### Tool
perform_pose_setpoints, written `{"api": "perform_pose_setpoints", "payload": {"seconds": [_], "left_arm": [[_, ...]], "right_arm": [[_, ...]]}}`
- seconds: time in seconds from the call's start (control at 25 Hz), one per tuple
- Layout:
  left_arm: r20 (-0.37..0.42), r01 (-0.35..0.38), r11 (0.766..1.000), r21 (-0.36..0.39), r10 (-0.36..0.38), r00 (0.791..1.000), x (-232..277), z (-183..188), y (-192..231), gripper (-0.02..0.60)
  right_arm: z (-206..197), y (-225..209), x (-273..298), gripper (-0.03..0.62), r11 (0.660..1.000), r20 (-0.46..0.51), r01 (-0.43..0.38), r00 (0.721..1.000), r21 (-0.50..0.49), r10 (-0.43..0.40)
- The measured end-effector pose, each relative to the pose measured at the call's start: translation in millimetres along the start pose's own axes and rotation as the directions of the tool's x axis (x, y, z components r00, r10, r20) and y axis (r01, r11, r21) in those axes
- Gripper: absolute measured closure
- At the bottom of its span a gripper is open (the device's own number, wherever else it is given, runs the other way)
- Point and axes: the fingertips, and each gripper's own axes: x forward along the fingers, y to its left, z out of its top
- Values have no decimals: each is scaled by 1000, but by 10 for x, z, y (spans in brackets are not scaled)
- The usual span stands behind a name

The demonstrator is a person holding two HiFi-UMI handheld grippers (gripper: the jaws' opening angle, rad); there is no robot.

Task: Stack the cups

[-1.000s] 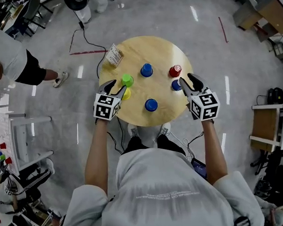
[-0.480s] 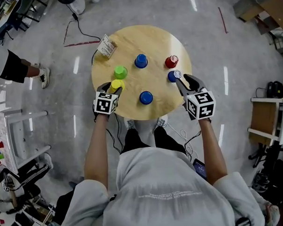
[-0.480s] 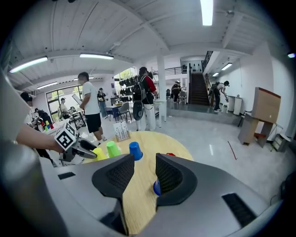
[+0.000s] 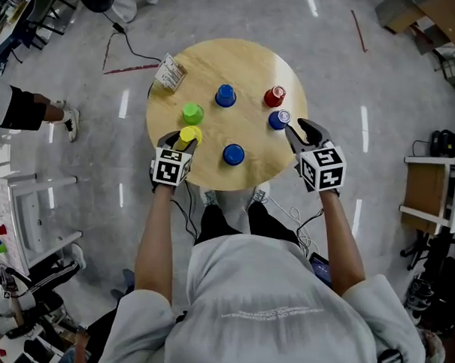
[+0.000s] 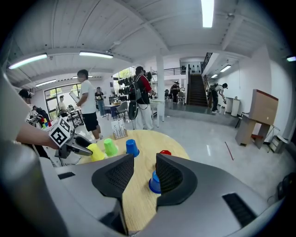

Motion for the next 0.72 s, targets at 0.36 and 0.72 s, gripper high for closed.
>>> {"api": "perform_pose_setpoints", "payload": {"seconds": [0.36,0.72], "left_arm": [[-21,132,987,96,-131,991,-29,-170,-685,348],[-30,140,986,89,-138,990,80,-361,-942,348]], "right_arm": [[-248,-36,104,395,1000,-38,-15,999,-16,14],[-461,-64,222,379,999,-86,-45,995,-28,43]]}}
